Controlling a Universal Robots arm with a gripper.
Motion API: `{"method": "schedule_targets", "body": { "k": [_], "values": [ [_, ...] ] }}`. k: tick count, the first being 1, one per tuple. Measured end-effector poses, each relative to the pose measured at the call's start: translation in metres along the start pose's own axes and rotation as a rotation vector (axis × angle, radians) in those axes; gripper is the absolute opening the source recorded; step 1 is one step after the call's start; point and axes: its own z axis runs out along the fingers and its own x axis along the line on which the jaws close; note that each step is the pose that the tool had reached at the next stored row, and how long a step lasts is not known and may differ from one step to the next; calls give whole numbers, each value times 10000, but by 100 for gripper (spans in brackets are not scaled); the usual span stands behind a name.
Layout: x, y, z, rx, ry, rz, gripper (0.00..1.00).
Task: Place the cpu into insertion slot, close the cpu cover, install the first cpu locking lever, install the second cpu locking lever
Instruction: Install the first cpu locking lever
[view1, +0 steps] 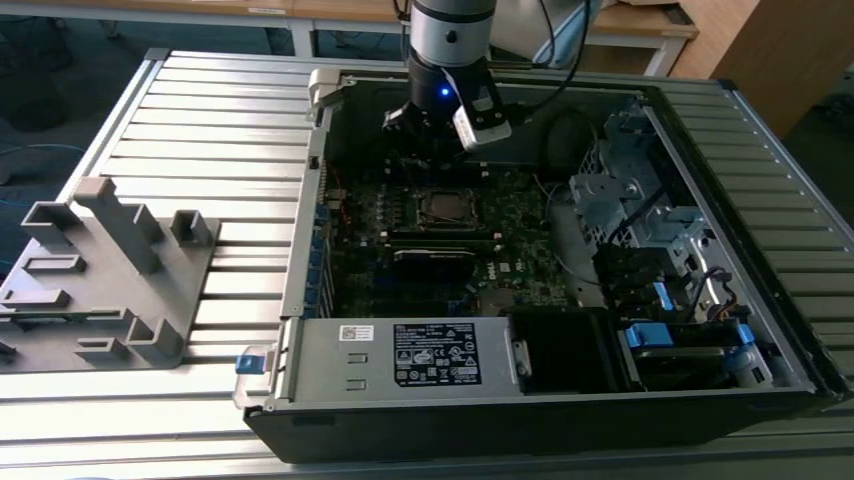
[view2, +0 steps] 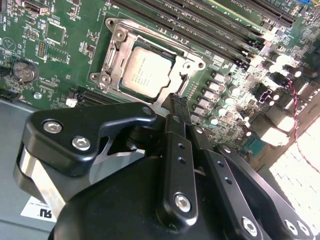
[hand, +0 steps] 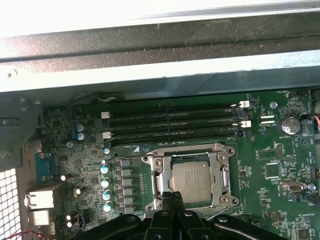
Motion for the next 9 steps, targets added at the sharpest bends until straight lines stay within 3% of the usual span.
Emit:
{"method": "schedule_targets", "body": {
  "k": [6,9],
  "values": [
    [6,-1,-5,5,2,0,11],
    [41,-5,-4,4,2,-1,11]
  ]
}}
